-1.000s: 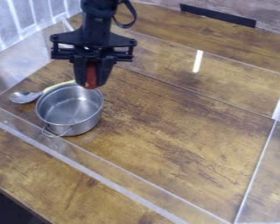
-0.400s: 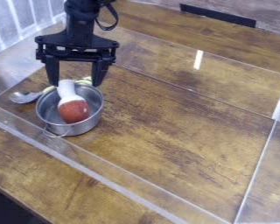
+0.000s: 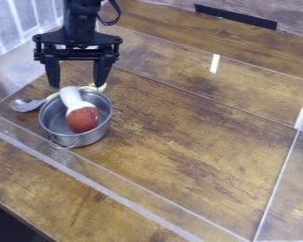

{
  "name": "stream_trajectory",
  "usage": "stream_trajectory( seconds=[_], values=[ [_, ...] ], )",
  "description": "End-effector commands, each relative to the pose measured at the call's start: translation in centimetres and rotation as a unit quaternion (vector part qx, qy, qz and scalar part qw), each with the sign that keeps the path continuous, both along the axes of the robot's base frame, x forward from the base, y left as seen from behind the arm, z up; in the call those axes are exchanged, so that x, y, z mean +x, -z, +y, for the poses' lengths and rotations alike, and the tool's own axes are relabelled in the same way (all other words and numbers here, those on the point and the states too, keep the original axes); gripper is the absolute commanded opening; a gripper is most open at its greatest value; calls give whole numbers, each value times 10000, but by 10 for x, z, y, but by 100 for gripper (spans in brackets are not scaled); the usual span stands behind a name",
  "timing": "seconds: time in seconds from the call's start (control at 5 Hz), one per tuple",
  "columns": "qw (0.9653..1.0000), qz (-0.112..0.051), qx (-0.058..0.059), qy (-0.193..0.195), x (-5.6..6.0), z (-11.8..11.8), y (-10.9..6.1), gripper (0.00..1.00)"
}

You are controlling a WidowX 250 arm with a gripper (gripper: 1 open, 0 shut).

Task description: Put the mushroom in the silver pot

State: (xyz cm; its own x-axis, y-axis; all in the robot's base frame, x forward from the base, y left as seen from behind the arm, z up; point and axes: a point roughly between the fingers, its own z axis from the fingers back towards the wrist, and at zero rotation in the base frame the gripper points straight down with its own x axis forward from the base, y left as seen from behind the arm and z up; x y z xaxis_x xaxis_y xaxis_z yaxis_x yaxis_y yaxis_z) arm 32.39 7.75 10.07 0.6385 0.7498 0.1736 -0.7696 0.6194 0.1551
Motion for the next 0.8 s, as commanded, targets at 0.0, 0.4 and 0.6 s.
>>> stream_trajectory(
  seconds=[0.0,0.4,0.6],
  values=[
    [9997,-166,3,-195,-4,4,-7,100],
    [9956,-183,-66,-916,-6,-9,-8,100],
    [9885,-199,-93,-1498,-3,-20,-13,100]
  ],
)
